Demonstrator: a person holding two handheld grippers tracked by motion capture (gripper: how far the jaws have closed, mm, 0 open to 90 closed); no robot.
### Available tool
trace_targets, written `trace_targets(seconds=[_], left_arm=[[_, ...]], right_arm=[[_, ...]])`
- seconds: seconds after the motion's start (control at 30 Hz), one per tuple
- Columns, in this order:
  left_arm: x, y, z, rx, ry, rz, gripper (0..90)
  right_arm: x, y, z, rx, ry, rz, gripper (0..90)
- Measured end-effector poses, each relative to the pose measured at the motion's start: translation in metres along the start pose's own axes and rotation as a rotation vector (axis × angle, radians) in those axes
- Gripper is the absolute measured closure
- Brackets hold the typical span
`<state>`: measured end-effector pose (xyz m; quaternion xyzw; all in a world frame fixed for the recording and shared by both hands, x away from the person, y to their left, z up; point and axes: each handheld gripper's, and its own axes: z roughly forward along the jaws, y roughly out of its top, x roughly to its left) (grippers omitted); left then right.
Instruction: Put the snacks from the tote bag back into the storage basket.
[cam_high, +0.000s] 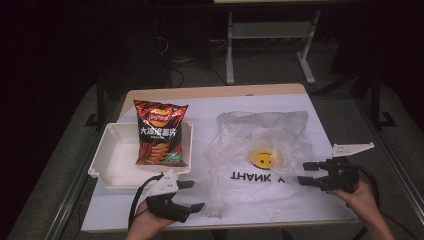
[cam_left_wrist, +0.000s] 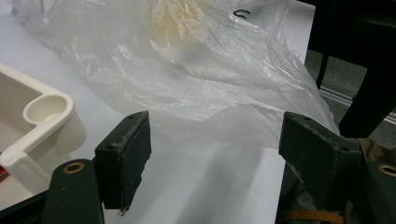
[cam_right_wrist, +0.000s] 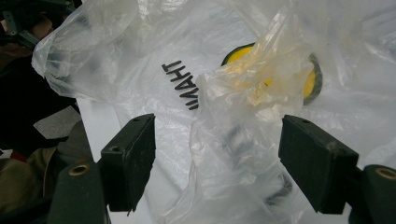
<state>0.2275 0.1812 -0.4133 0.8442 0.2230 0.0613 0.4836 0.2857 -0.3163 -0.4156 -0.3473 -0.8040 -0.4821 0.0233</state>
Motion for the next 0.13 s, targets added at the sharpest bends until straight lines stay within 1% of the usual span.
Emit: trace_targets(seconds=[0.13], left_arm=[[0.0003,0.0,0.0001,0.0,0.002,0.0,25.0]], right_arm=[[0.0008,-0.0027,0.0006,0.0,0.001,-0.003,26.6]])
